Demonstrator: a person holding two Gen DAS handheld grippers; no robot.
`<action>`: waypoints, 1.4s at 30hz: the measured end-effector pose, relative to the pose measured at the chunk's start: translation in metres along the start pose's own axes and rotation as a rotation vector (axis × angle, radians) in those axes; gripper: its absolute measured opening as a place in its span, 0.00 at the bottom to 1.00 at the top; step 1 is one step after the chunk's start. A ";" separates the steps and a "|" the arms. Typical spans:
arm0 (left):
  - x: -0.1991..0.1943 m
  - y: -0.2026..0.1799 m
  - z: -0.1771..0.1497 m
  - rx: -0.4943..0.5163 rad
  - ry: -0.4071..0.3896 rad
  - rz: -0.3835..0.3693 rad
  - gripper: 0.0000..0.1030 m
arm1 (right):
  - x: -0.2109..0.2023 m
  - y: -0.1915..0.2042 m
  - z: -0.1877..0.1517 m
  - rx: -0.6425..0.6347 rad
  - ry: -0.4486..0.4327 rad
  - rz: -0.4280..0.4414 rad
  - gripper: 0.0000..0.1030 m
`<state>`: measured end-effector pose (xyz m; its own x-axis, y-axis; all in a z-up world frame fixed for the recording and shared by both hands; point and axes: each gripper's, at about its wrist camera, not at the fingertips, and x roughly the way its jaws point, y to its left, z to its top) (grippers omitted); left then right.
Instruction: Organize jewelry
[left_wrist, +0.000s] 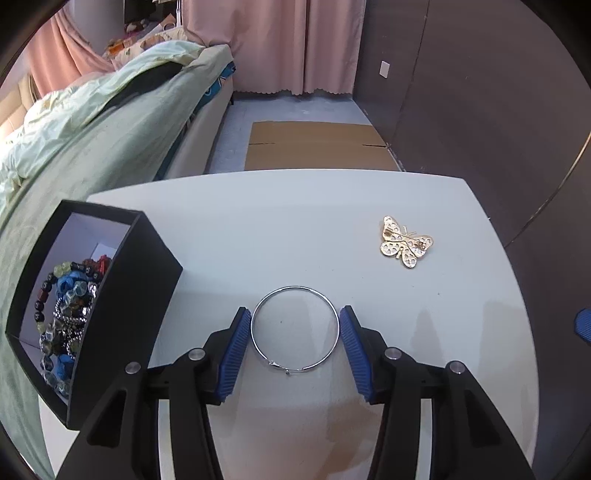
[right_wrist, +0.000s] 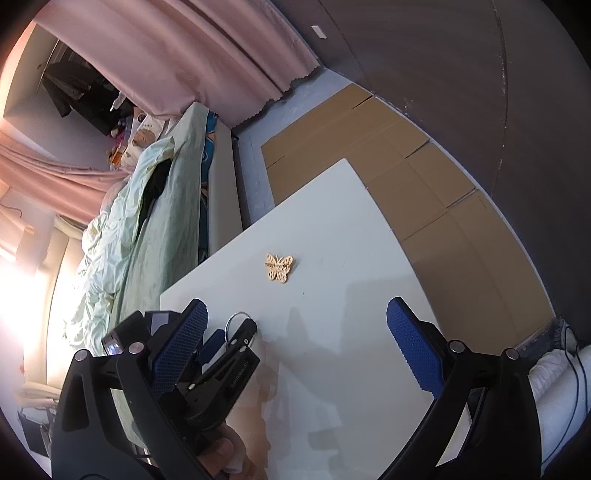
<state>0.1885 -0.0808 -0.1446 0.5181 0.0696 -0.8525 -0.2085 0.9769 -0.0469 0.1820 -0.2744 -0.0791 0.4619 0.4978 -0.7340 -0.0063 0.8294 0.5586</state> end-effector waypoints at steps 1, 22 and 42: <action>-0.002 0.004 0.000 -0.014 0.007 -0.017 0.46 | 0.001 0.001 -0.001 -0.006 0.004 -0.001 0.95; -0.093 0.068 0.026 -0.125 -0.110 -0.167 0.46 | 0.040 0.016 -0.002 -0.056 0.032 0.000 0.67; -0.080 0.164 0.048 -0.227 -0.066 -0.199 0.47 | 0.114 0.050 0.012 -0.250 0.029 -0.172 0.58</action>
<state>0.1529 0.0838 -0.0588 0.6184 -0.0986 -0.7797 -0.2737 0.9030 -0.3313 0.2451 -0.1792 -0.1305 0.4500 0.3490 -0.8220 -0.1503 0.9369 0.3155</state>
